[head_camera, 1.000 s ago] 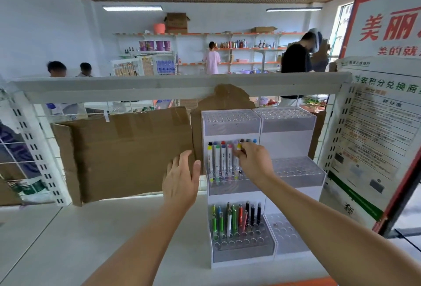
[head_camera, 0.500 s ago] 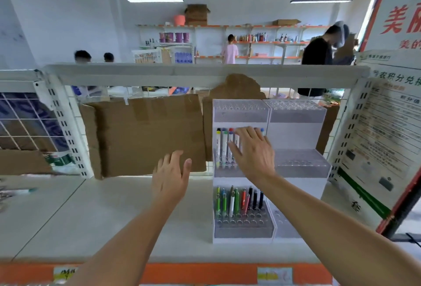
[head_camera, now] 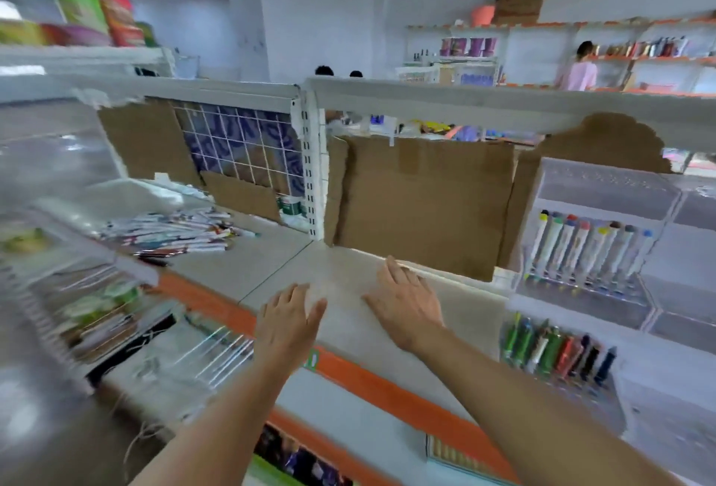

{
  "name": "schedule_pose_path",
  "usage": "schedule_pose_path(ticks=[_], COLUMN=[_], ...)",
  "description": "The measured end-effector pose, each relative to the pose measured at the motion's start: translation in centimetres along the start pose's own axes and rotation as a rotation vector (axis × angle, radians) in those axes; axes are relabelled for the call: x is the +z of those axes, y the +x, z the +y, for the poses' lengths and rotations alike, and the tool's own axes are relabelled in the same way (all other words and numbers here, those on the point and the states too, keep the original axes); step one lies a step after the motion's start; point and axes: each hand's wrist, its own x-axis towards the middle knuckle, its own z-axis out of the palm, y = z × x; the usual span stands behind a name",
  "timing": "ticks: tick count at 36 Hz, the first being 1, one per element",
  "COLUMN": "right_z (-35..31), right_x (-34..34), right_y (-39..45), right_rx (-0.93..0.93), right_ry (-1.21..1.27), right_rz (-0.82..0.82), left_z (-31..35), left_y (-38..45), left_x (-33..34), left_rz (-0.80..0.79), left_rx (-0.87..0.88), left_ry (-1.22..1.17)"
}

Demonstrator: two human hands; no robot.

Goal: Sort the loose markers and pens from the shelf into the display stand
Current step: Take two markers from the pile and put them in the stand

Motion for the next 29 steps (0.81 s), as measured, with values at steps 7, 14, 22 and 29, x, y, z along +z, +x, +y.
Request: schedule_pose_path(ticks=[7, 14, 22, 29], right_z=[-8.0, -17.4, -26.1, -29.5], right_x=[3.1, 6.2, 9.5, 11.8], right_y=[4.0, 8.5, 13.0, 16.5], right_rx=[-0.153, -0.214, -0.174, -0.160], right_ry=[-0.013, 0.034, 0.042, -0.008], right_rz=[-0.101, -0.134, -0.175, -0.257], left_z=[-9.1, -18.7, -28.5, -33.5], left_y=[-0.8, -0.8, 1.1, 4.0], left_x=[-2.2, -5.9, -8.3, -7.4], left_rz=[-0.027, -0.036, -0.134, -0.184], left_rx=[-0.155, -0.216, -0.253, -0.242], left_ry=[0.008, 0.033, 0.057, 0.073])
